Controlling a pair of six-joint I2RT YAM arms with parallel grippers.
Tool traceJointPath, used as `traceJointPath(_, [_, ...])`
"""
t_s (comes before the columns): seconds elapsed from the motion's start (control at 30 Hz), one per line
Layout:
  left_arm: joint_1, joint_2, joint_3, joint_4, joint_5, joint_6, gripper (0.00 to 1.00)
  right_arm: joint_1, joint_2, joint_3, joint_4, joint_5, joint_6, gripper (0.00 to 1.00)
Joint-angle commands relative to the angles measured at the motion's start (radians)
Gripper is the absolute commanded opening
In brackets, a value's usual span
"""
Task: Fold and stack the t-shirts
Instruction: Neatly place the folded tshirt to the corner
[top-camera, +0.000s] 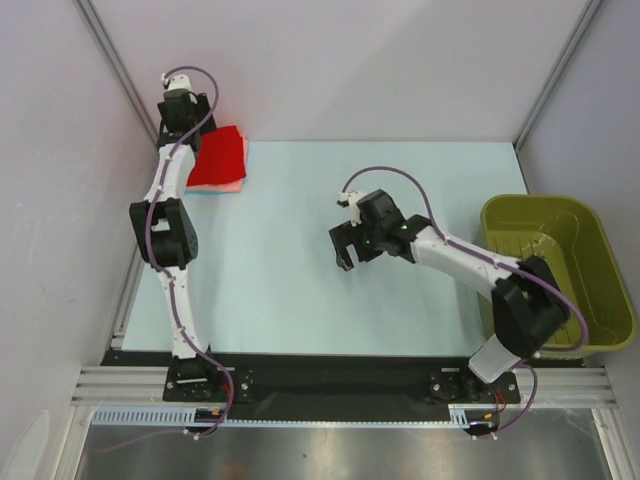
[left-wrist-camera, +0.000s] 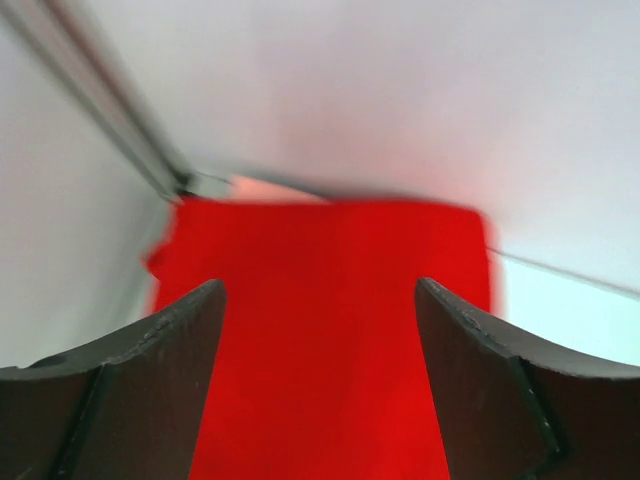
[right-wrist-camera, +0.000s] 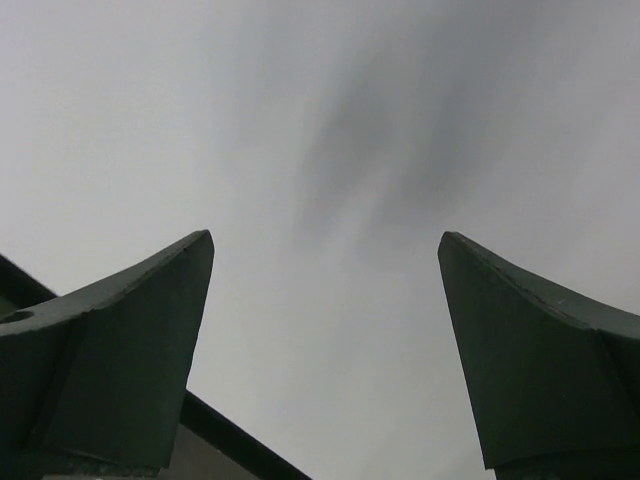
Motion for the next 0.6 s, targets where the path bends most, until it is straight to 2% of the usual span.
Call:
traceJointPath(0.0, [-0.095,-0.192,-0.126,-0.026,0.127,-0.118,0.81,-0.039,-0.151,-0.078,0.098,-0.041,0.109,1.00])
traceJointPath(0.13, [-0.252,-0.329,-0.290,-0.053,0.180,-0.166,0.83,-0.103,-0.352,-0.296,0.234,-0.084,0.263,1.00])
traceJointPath(0.17, [-0.286,-0.384,-0.358,-0.059,0.180,-0.193,0.83,-0.114,-0.444,-0.331,0.258,-0.095,0.291,1.00])
traceJointPath(0.23, [-0.387,-0.457,-0.445,-0.064,0.235,-0.241,0.86,-0.136,-0.535,-0.413,0.307,-0.059,0.378,1.00])
traceJointPath(0.3, [-0.471,-0.592,-0.631,-0.034,0.301,-0.350,0.88,-0.154,-0.679,-0.523,0.317,-0.020,0.446,1.00])
traceJointPath(0.33, [-0.502,-0.644,-0.716,0.032,0.350,-0.392,0.89,-0.166,-0.727,-0.555,0.309,0.004,0.517,1.00])
traceJointPath(0.37, [-0.530,-0.709,-0.884,0.078,0.380,-0.454,0.92,-0.197,-0.768,-0.624,0.298,0.012,0.542,1.00])
traceJointPath(0.4, [-0.588,-0.819,-0.961,0.109,0.391,-0.482,0.97,-0.206,-0.844,-0.654,0.295,0.009,0.567,1.00])
traceJointPath(0.43, [-0.617,-0.882,-1.039,0.165,0.411,-0.512,0.98,-0.215,-0.882,-0.686,0.286,0.020,0.602,1.00])
traceJointPath(0.47, [-0.642,-0.937,-1.192,0.199,0.442,-0.578,0.98,-0.223,-0.914,-0.713,0.278,0.015,0.662,1.00])
traceJointPath(0.53, [-0.718,-1.089,-1.326,0.296,0.497,-0.637,0.98,-0.220,-1.003,-0.807,0.280,0.020,0.735,1.00])
traceJointPath(0.57, [-0.770,-1.134,-1.439,0.312,0.510,-0.675,0.98,-0.219,-1.030,-0.833,0.284,0.019,0.815,1.00])
